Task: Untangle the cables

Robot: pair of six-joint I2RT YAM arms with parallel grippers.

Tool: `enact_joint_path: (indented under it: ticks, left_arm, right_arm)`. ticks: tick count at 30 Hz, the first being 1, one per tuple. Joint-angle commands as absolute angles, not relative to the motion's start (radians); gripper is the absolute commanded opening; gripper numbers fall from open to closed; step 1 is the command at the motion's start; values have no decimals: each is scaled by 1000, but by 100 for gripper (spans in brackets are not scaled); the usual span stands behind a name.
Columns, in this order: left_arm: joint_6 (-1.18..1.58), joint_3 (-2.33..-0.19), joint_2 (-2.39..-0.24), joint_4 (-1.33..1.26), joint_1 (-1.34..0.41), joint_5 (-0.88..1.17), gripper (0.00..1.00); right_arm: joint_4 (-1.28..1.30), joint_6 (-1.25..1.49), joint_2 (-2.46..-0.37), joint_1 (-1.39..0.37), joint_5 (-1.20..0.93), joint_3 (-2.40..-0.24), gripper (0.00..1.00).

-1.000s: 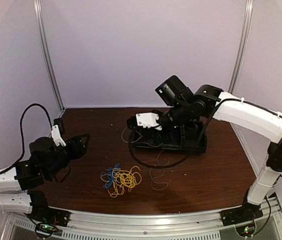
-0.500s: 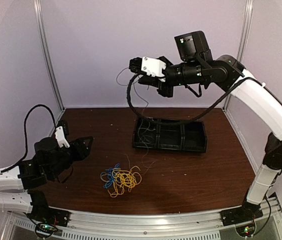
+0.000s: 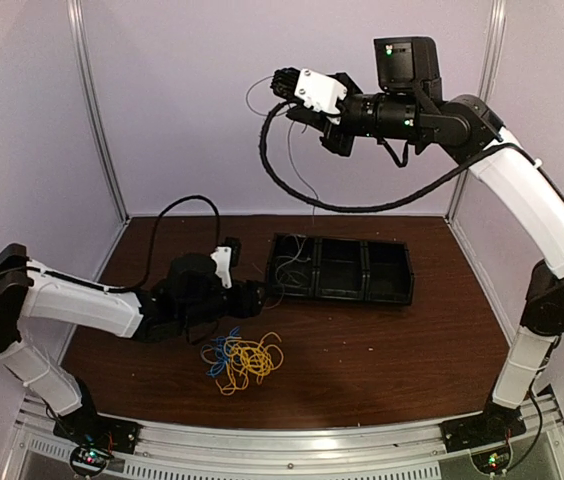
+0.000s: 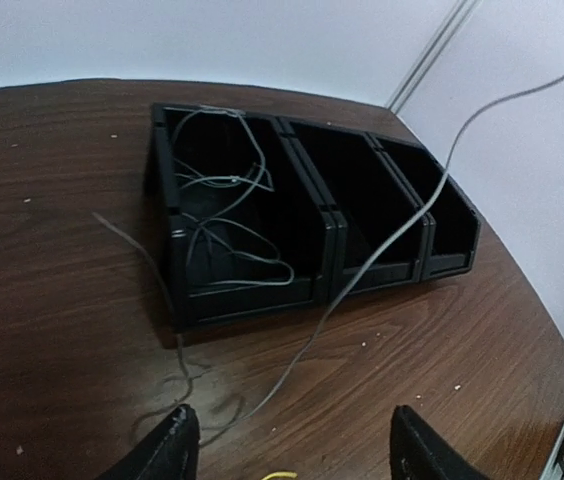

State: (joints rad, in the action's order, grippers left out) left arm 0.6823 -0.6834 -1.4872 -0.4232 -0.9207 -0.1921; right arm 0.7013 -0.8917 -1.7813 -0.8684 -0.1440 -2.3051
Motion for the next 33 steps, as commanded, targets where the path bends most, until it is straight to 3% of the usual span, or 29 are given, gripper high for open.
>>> enact_joint_path:
  ticks: [1, 6, 13, 17, 24, 33]
  left_arm:
    - [580, -853, -1703, -545, -918, -20, 65]
    - [582, -985, -1780, -353, -916, -102, 66]
    - [713, -881, -1630, -253, -916, -195, 66]
    - [811, -894, -1647, -148, -916, -125, 66]
    - [939, -911, -1727, -125, -894, -12, 56]
    - [821, -1001, -1859, -141, -842, 35, 54]
  right_arm:
    - [682, -874, -1790, -866, -137, -2326, 0]
    - [684, -859, -1778, -865, -151, -2301, 0]
    - [686, -844, -1771, -863, -159, -2260, 0]
    - [689, -841, -1773, -864, -163, -2258, 0]
    - [686, -843, -1778, -863, -169, -2253, 0]
    - [686, -835, -1782, -864, -179, -2255, 0]
